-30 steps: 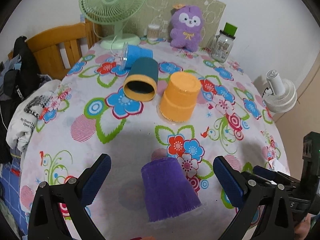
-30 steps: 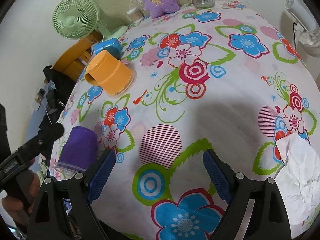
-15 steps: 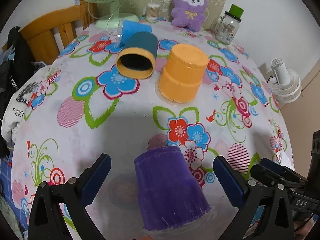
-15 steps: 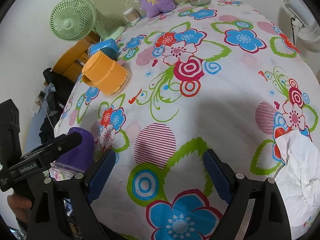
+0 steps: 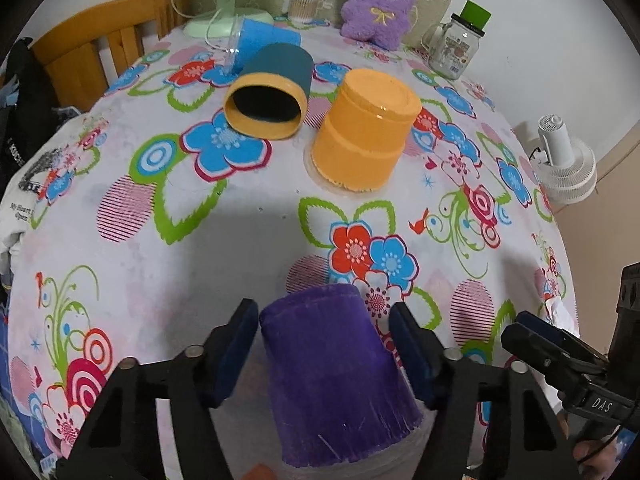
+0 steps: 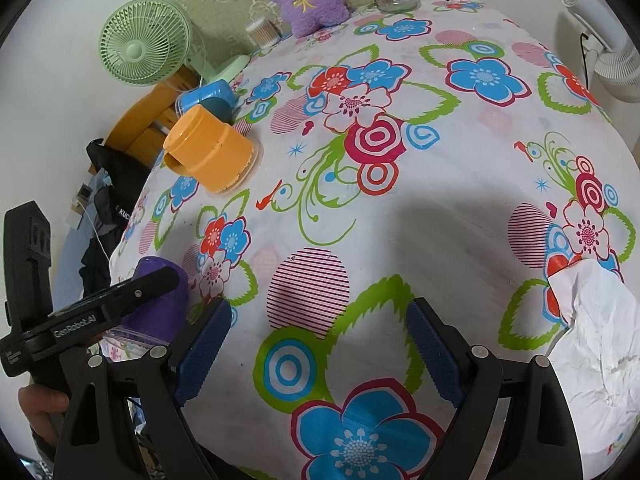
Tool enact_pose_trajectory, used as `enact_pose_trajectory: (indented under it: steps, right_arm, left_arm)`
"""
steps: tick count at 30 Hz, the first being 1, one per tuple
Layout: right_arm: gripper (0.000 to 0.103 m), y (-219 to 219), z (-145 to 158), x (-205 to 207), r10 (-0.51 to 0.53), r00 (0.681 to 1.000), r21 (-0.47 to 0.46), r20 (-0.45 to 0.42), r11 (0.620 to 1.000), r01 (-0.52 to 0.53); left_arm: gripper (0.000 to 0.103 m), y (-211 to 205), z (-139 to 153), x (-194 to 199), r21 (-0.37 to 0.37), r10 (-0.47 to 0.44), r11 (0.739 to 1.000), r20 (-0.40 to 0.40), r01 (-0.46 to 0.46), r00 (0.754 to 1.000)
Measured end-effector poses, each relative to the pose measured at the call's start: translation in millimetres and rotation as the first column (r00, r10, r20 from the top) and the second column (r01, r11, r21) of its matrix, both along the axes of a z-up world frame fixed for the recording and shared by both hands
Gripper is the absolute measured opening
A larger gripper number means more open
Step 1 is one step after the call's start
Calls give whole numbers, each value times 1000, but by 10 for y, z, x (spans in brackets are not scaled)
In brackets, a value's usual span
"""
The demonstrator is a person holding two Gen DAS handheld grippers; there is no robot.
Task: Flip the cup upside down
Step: 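Close the left gripper around the purple cup's sides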
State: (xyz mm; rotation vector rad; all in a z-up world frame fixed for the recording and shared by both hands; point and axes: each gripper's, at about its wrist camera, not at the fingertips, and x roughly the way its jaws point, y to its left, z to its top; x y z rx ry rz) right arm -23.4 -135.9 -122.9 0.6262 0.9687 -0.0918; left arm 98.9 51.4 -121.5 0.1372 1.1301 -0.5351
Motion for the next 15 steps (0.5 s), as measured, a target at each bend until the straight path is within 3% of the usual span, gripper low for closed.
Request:
enact_pose_trajectory:
  steps: [5, 15]
  right_arm:
    - [91, 0, 2, 1, 0, 1000, -2, 0, 1000, 0]
    - [91, 0, 2, 3, 1, 1000, -1, 0, 1000, -1]
  left_arm:
    - [57, 14, 16, 5, -19, 1, 1000, -5, -1, 1000]
    - [57, 47, 77, -21, -40, -2, 999, 5, 2, 1000]
